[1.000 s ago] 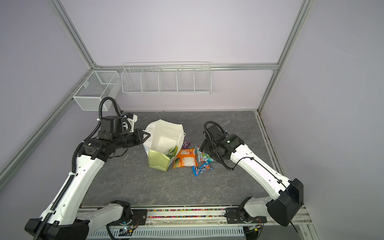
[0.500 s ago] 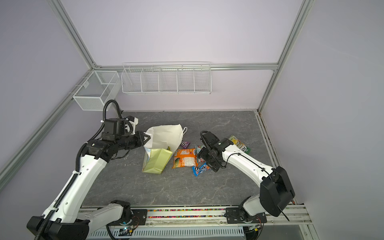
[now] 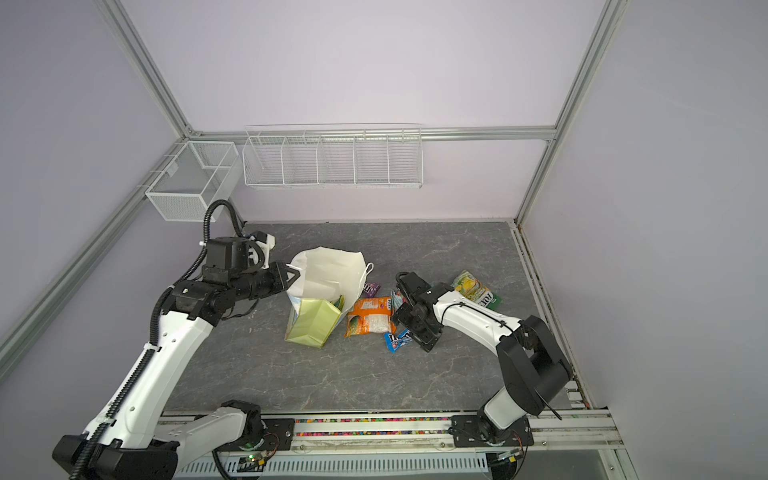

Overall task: Place the snacks into the paper bag
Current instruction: Place the paper bag at the center of the table, then pick up the snack at the center of the table.

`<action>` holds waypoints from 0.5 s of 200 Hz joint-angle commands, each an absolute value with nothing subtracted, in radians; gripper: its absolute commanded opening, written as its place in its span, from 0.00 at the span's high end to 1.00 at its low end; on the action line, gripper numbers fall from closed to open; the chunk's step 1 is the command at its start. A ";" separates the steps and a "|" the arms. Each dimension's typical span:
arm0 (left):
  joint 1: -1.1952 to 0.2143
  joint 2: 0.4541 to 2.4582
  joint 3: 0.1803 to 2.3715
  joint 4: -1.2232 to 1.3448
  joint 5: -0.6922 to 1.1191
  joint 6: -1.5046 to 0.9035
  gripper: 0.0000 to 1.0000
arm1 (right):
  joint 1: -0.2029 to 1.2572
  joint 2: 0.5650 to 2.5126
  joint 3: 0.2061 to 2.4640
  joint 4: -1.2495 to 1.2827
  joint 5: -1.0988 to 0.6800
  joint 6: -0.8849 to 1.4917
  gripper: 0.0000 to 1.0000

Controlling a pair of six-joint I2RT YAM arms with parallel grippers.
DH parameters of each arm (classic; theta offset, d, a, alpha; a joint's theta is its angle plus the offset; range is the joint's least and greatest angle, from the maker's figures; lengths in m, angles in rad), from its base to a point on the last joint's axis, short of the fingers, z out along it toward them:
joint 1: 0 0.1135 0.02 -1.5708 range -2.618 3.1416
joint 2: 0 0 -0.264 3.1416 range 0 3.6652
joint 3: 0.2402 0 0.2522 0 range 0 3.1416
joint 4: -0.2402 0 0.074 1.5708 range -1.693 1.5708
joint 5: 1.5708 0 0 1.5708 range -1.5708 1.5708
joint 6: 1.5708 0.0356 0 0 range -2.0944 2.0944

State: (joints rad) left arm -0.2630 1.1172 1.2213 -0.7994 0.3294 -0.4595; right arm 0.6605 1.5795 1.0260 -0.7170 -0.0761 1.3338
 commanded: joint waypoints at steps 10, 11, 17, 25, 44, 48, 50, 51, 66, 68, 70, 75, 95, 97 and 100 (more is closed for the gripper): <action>-0.237 1.089 1.185 -0.751 0.390 -0.460 1.00 | 0.655 1.615 0.996 -0.676 -0.093 1.387 0.15; -0.236 1.088 1.184 -0.749 0.392 -0.460 1.00 | 0.656 1.616 0.996 -0.675 -0.094 1.387 0.15; -0.230 1.086 1.179 -0.742 0.406 -0.462 1.00 | 0.656 1.621 0.994 -0.668 -0.093 1.387 0.16; -0.225 1.082 1.174 -0.737 0.419 -0.462 1.00 | 0.656 1.627 0.993 -0.662 -0.094 1.388 0.17; -0.214 1.077 1.173 -0.735 0.437 -0.458 1.00 | 0.657 1.644 0.994 -0.654 -0.094 1.388 0.18; -0.211 1.077 1.172 -0.735 0.442 -0.458 1.00 | 0.658 1.647 0.994 -0.655 -0.094 1.388 0.19; -0.209 1.077 1.172 -0.734 0.445 -0.457 1.00 | 0.657 1.648 0.993 -0.653 -0.095 1.388 0.19; -0.208 1.077 1.171 -0.733 0.447 -0.457 1.00 | 0.657 1.650 0.993 -0.653 -0.095 1.388 0.19; -0.194 1.072 1.168 -0.729 0.472 -0.459 1.00 | 0.659 1.661 0.991 -0.642 -0.098 1.389 0.20; -0.193 1.071 1.168 -0.727 0.476 -0.459 1.00 | 0.659 1.663 0.990 -0.641 -0.099 1.390 0.21; -0.191 1.072 1.167 -0.725 0.481 -0.460 1.00 | 0.658 1.664 0.988 -0.639 -0.101 1.391 0.22; -0.187 1.067 1.164 -0.718 0.494 -0.461 1.00 | 0.660 1.667 0.986 -0.633 -0.101 1.391 0.23; -0.177 1.057 1.154 -0.696 0.529 -0.466 1.00 | 0.660 1.675 0.972 -0.599 -0.105 1.399 0.26; -0.176 1.057 1.152 -0.695 0.530 -0.467 1.00 | 0.659 1.675 0.970 -0.596 -0.104 1.399 0.26; -0.176 1.056 1.152 -0.695 0.532 -0.465 1.00 | 0.661 1.676 0.971 -0.593 -0.103 1.399 0.26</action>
State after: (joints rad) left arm -0.1867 1.0836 1.1622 -0.7437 0.4618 -0.4599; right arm 0.6605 1.6569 0.9985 -0.6258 -0.0948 1.3411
